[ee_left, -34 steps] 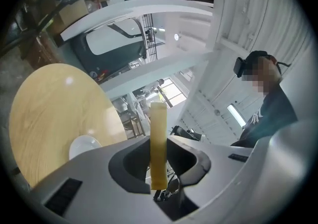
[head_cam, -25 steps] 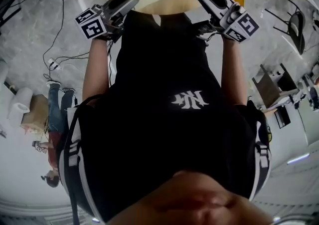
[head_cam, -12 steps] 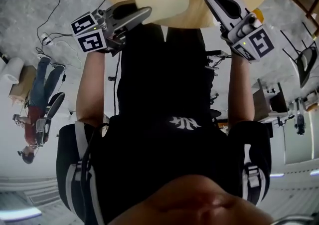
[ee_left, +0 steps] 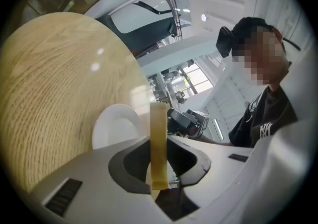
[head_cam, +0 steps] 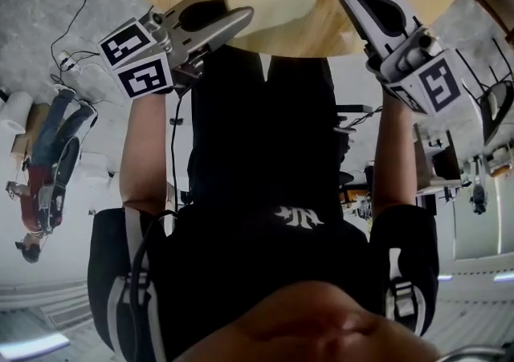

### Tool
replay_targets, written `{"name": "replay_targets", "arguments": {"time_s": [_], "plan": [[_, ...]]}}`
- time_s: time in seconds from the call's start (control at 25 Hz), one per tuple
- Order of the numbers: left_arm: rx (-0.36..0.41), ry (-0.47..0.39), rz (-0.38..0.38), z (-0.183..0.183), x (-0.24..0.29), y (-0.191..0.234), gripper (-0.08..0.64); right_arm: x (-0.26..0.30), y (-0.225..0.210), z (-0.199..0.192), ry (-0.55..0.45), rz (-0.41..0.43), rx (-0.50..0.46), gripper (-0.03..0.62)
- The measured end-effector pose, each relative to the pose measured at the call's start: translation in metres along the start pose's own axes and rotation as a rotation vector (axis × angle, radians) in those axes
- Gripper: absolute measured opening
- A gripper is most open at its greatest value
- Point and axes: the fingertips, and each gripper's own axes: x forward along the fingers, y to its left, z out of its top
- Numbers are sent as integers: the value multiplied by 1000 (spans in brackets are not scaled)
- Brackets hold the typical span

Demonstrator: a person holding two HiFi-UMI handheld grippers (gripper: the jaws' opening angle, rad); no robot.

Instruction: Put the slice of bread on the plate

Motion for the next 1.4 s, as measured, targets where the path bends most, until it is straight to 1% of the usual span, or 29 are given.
{"name": "replay_targets", "arguments": {"time_s": [0.08,0.24,0.4,0.56,0.72,0.92,1.16,1.28,1.4], "plan": [[19,22,10,5,6,2,97,0,-4,2,-6,6,14,3],[8,47,16,4,6,6,97,3,3,0,1,25,26,3],[22,70,53,2,4,8,99,3,9,-1,1,37,31,3],[74,90,118,3,5,14,104,5,8,2,-2,36,30,3],[114,89,175,1,5,17,110,2,8,0,5,32,33,3],[191,113,255,-3,5,21,129,1,9,-2,2,36,38,3],[223,75,332,2,-2,25,142,5,12,-2,-1,45,32,3],[246,92,383,1,-4,32,164,4,11,-3,-1,43,34,3],[296,110,435,3,-5,35,179,4,10,-3,-2,39,37,3]]}}
